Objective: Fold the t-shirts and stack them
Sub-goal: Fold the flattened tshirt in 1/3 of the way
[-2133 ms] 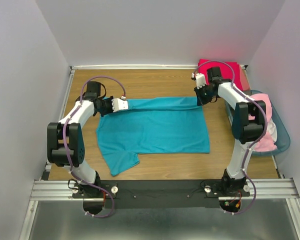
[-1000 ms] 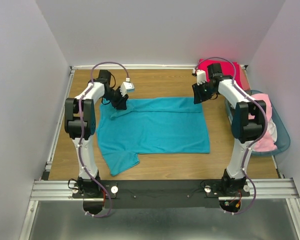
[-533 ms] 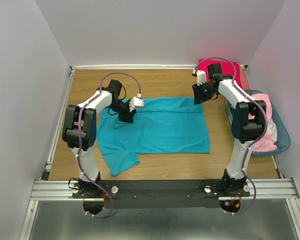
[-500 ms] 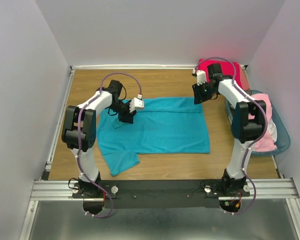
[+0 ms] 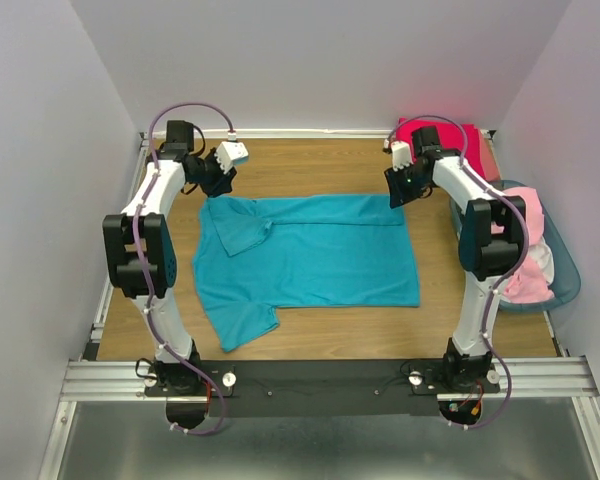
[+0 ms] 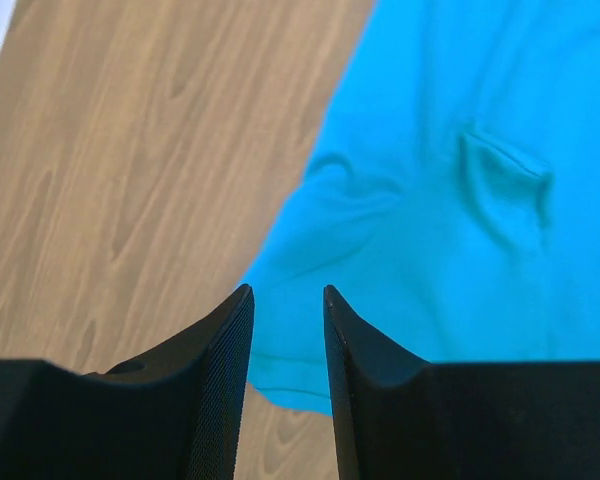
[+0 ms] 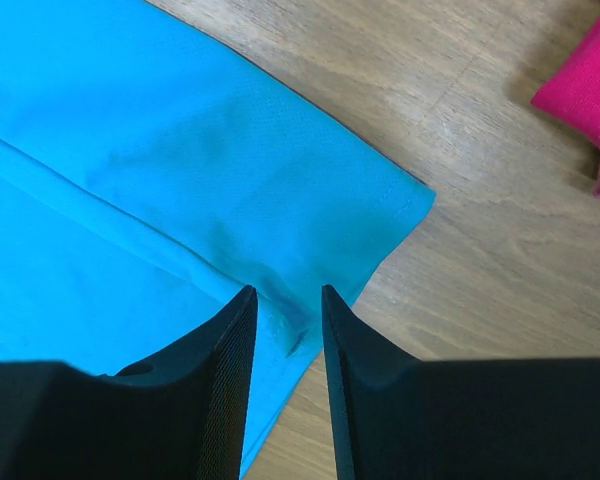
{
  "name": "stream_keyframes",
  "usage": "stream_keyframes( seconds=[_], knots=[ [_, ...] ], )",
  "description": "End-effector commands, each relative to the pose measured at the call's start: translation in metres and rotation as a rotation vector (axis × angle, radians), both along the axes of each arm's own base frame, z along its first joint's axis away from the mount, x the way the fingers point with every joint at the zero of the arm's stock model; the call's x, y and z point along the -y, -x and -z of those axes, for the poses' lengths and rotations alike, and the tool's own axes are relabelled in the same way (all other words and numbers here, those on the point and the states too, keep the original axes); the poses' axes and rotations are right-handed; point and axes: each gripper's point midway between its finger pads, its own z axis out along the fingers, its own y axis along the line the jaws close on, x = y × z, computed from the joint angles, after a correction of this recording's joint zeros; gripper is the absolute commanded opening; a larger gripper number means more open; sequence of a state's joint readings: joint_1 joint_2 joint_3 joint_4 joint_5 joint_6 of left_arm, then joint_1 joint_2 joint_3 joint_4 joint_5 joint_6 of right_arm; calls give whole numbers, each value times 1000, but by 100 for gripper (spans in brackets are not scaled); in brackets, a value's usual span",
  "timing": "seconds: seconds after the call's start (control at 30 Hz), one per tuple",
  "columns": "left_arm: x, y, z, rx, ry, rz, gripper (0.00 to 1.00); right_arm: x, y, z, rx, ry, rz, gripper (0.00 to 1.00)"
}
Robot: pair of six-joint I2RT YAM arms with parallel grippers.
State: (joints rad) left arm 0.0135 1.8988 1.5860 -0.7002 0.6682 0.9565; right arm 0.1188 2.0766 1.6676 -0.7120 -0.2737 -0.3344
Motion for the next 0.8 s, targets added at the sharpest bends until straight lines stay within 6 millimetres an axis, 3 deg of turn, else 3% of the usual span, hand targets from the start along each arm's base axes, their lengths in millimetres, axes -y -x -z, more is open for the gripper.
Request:
stream_keyframes(
  seconds=[0.0,0.13,0.33,0.6,0.77],
  knots=[
    [-7,-20,31,-61,-33,-155,42,2,8,19,-53,58,-10,39],
    [-26,-26,47,-95,-27,-234,42,1,7,22,-59,69,-20,39],
    [-39,-24,59,-123,-35,-271,42,-1,26,24,-109,61,-72,39],
    [-35,-18,55,-130,-16,-247,42,1,39,34,-158,87,-111,38],
    [-21,-2,48,-147,26,-147,42,5,41,36,-167,106,-128,27]
  ],
)
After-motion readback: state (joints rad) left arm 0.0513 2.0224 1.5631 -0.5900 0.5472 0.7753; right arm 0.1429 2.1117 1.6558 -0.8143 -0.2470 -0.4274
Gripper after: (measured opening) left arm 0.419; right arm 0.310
